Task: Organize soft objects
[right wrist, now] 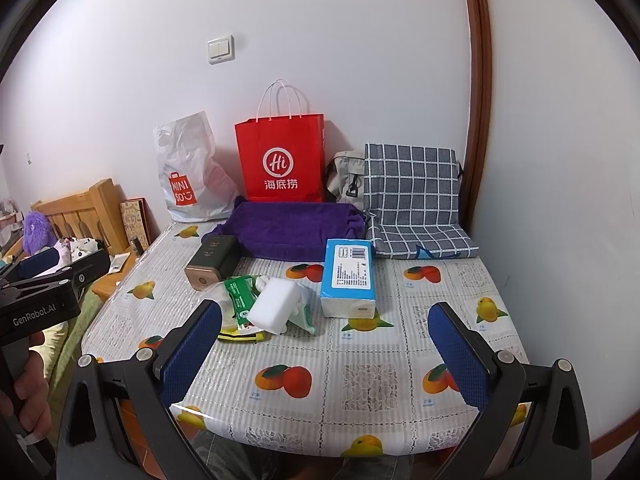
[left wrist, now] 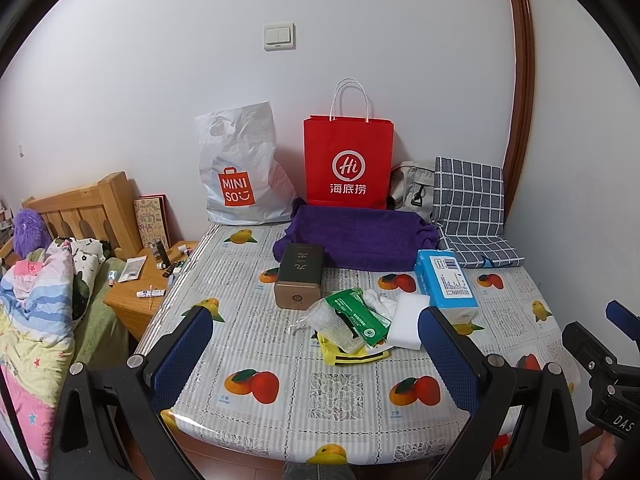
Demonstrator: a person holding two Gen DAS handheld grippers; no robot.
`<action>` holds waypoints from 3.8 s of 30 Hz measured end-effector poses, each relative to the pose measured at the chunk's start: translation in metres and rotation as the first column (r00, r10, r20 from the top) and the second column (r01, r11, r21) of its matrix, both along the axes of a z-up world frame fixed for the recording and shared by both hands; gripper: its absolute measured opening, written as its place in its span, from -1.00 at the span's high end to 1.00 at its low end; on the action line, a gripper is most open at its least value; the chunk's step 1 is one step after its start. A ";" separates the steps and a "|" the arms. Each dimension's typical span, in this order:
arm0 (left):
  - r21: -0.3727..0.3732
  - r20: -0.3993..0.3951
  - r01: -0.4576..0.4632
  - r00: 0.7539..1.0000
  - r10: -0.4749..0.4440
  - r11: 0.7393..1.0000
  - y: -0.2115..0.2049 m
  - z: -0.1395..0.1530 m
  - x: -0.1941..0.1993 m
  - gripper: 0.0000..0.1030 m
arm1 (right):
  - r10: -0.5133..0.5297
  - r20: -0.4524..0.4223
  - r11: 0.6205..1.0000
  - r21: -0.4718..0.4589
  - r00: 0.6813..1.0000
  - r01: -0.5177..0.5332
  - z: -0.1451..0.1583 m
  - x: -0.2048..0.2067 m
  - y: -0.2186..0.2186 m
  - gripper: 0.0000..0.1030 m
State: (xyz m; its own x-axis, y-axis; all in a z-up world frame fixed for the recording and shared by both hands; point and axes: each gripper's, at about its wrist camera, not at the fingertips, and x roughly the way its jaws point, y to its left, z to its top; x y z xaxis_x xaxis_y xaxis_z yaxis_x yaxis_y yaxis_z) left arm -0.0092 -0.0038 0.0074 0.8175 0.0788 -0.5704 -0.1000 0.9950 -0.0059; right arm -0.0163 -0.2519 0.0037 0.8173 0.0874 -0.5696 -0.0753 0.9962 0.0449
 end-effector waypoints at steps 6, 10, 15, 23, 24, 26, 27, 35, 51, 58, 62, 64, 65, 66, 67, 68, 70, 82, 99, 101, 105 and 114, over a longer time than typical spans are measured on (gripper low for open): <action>-0.001 0.000 -0.001 1.000 0.001 1.000 0.000 0.000 0.000 -1.00 | 0.001 0.001 1.000 -0.001 1.000 -0.001 0.001 0.001 0.000 -0.98; -0.001 -0.002 0.000 1.000 0.000 1.000 -0.001 0.000 0.000 -1.00 | 0.000 0.001 1.000 -0.001 1.000 0.000 0.000 -0.001 0.000 -0.98; 0.000 -0.002 -0.001 1.000 0.001 1.000 -0.001 0.000 0.000 -1.00 | 0.001 0.006 1.000 0.000 1.000 -0.001 0.002 -0.002 -0.001 -0.98; -0.005 -0.006 0.007 1.000 -0.007 1.000 -0.001 -0.001 0.000 -1.00 | 0.000 0.005 1.000 -0.001 1.000 0.000 0.001 -0.003 -0.001 -0.98; -0.005 -0.005 0.007 1.000 -0.007 1.000 -0.001 -0.002 0.000 -1.00 | 0.000 0.005 1.000 -0.001 1.000 0.000 0.002 -0.003 -0.001 -0.98; -0.004 -0.006 0.008 1.000 -0.008 1.000 -0.002 -0.002 0.000 -1.00 | 0.000 0.006 1.000 0.000 1.000 0.000 0.001 -0.003 -0.001 -0.98; -0.004 -0.008 0.008 1.000 -0.008 1.000 -0.001 -0.002 0.000 -1.00 | 0.000 0.005 1.000 0.000 1.000 0.000 0.001 -0.003 -0.001 -0.98; -0.006 -0.004 0.046 0.999 -0.047 0.999 -0.006 -0.006 -0.001 -1.00 | -0.002 0.008 1.000 0.000 1.000 0.002 0.000 -0.004 -0.001 -0.98; -0.006 -0.074 0.040 0.996 -0.041 0.999 0.000 -0.040 0.039 -1.00 | 0.003 -0.053 1.000 0.006 0.999 -0.003 -0.032 0.029 0.001 -0.98; -0.036 -0.157 -0.022 0.987 0.016 0.999 0.031 -0.077 0.071 -1.00 | 0.011 -0.130 1.000 0.001 0.991 -0.011 -0.067 0.060 0.010 -0.98; -0.062 -0.197 -0.058 0.979 0.045 0.996 0.053 -0.096 0.083 -1.00 | 0.016 -0.169 1.000 -0.009 0.986 -0.018 -0.088 0.080 0.019 -0.98; -0.063 -0.218 -0.074 0.974 0.059 0.995 0.062 -0.107 0.090 -1.00 | 0.025 -0.190 1.000 -0.008 0.982 -0.027 -0.098 0.090 0.026 -0.98; -0.064 -0.224 -0.077 0.973 0.060 0.995 0.065 -0.110 0.093 -1.00 | 0.031 -0.201 0.999 -0.006 0.979 -0.033 -0.103 0.094 0.030 -0.98; -0.065 -0.236 -0.078 0.970 0.061 0.995 0.068 -0.115 0.097 -1.00 | 0.037 -0.211 0.999 -0.005 0.977 -0.039 -0.107 0.099 0.035 -0.98; -0.066 -0.241 -0.078 0.969 0.060 0.995 0.070 -0.118 0.100 -1.00 | 0.045 -0.220 0.999 -0.004 0.975 -0.047 -0.112 0.104 0.040 -0.98; -0.067 -0.246 -0.078 0.968 0.059 0.995 0.072 -0.122 0.103 -1.00 | 0.052 -0.226 0.998 -0.004 0.973 -0.055 -0.116 0.107 0.045 -0.98; -0.069 -0.256 -0.080 0.965 0.060 0.994 0.076 -0.129 0.107 -1.00 | 0.063 -0.238 0.998 -0.008 0.969 -0.066 -0.124 0.115 0.055 -0.98; -0.082 -0.317 -0.087 0.947 0.057 0.993 0.103 -0.163 0.131 -1.00 | -0.032 -0.311 0.997 -0.071 0.950 0.011 -0.168 0.163 0.100 -0.98; -0.154 -0.310 0.017 0.948 -0.064 0.988 0.081 -0.167 0.149 -1.00 | -0.023 -0.242 0.999 -0.043 0.970 0.012 -0.155 0.158 0.064 -0.14; -0.160 -0.309 0.035 0.947 -0.084 0.986 0.073 -0.165 0.151 -1.00 | -0.016 -0.233 0.999 -0.031 0.972 0.009 -0.150 0.155 0.058 -0.14; -0.176 -0.299 0.080 0.945 -0.130 0.981 0.047 -0.161 0.156 -0.99 | -0.024 -0.222 1.000 -0.008 0.975 0.022 -0.147 0.146 0.040 -0.14; -0.123 -0.336 0.121 0.929 -0.156 0.985 -0.011 -0.165 0.179 -0.99 | -0.008 -0.258 1.000 0.015 0.966 0.013 -0.167 0.138 -0.008 -0.14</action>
